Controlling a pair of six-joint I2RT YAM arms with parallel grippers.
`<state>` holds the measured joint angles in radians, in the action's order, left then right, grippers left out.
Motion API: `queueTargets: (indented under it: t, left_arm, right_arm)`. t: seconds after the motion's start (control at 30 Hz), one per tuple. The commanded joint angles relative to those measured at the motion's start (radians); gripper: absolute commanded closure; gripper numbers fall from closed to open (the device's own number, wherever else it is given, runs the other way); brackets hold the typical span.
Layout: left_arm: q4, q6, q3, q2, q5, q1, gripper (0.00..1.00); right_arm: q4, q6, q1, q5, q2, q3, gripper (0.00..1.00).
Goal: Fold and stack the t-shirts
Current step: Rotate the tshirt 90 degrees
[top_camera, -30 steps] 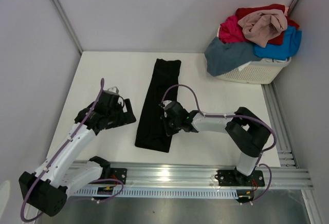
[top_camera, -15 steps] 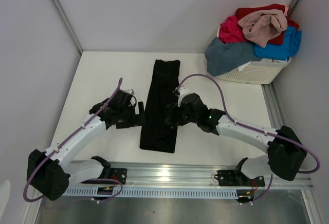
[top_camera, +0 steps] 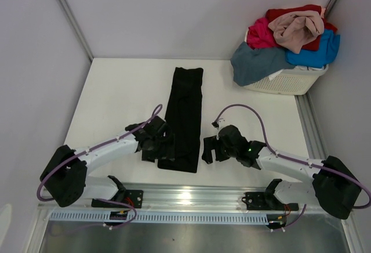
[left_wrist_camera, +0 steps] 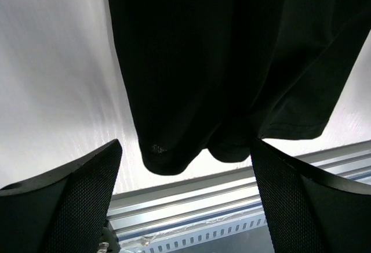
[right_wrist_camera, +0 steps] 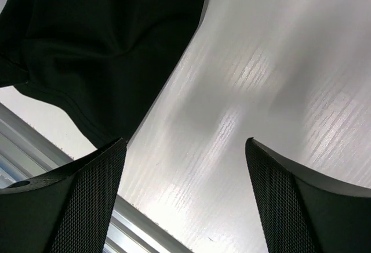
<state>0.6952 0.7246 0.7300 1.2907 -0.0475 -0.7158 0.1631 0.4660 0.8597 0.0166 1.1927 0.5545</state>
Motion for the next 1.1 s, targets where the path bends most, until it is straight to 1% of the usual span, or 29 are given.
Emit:
queueTargets:
  t: [0.0,0.13,0.23,0.33,0.4,0.53,0.57,0.6,0.63,0.73,0.77,0.87,0.93,1.0,1.03,1.07]
  left_arm:
    - [-0.045,0.036,0.016,0.013,0.031,-0.011,0.05]
    - [-0.071,0.041,0.005,0.024,0.028,-0.013,0.05]
    - [-0.092,0.047,0.000,0.036,0.005,-0.020,0.05]
    - [-0.109,0.050,-0.003,0.053,-0.012,-0.043,0.05]
    - [-0.111,0.052,-0.004,0.074,-0.025,-0.056,0.05]
    - [-0.108,0.045,-0.021,0.107,-0.090,-0.102,0.05]
    - [-0.112,0.045,-0.026,0.108,-0.122,-0.109,0.05]
    - [-0.108,0.047,-0.032,0.107,-0.135,-0.119,0.05]
    - [-0.102,0.048,-0.041,0.105,-0.144,-0.135,0.05]
    - [-0.073,0.026,-0.047,0.090,-0.175,-0.169,0.06]
    - [-0.065,0.022,-0.043,0.084,-0.183,-0.175,0.06]
    - [-0.039,0.015,-0.026,0.047,-0.196,-0.194,0.07]
    - [-0.010,0.019,-0.009,0.018,-0.148,-0.194,0.07]
    - [0.039,0.019,0.035,-0.049,-0.100,-0.194,0.06]
    - [0.050,0.019,0.055,-0.079,-0.065,-0.194,0.06]
    - [0.055,0.019,0.069,-0.143,-0.048,-0.194,0.05]
  right_arm:
    - [-0.051,0.043,-0.007,0.019,-0.024,-0.022,0.13]
    - [-0.112,0.092,-0.007,0.049,-0.018,-0.057,0.17]
    - [-0.145,0.121,-0.005,0.065,-0.012,-0.082,0.22]
    - [-0.151,0.134,-0.007,0.071,-0.008,-0.093,0.27]
    - [-0.152,0.137,-0.005,0.069,-0.005,-0.096,0.28]
    - [-0.151,0.135,-0.008,0.057,0.004,-0.088,0.34]
    - [-0.151,0.135,-0.007,0.054,0.007,-0.085,0.38]
    - [-0.152,0.137,-0.007,0.051,0.011,-0.082,0.41]
    - [-0.152,0.138,-0.010,0.042,0.013,-0.084,0.47]
    - [-0.151,0.143,-0.011,0.029,0.021,-0.084,0.59]
    - [-0.183,0.146,-0.011,0.026,0.025,-0.084,0.65]
    - [-0.194,0.146,-0.011,0.028,0.038,-0.074,0.68]
    - [-0.197,0.143,-0.010,0.025,0.041,-0.064,0.69]
    - [-0.212,0.141,-0.008,0.014,0.025,-0.062,0.69]
    - [-0.221,0.137,-0.005,0.011,-0.001,-0.065,0.76]
    - [-0.244,0.132,-0.004,0.006,-0.017,-0.070,0.81]
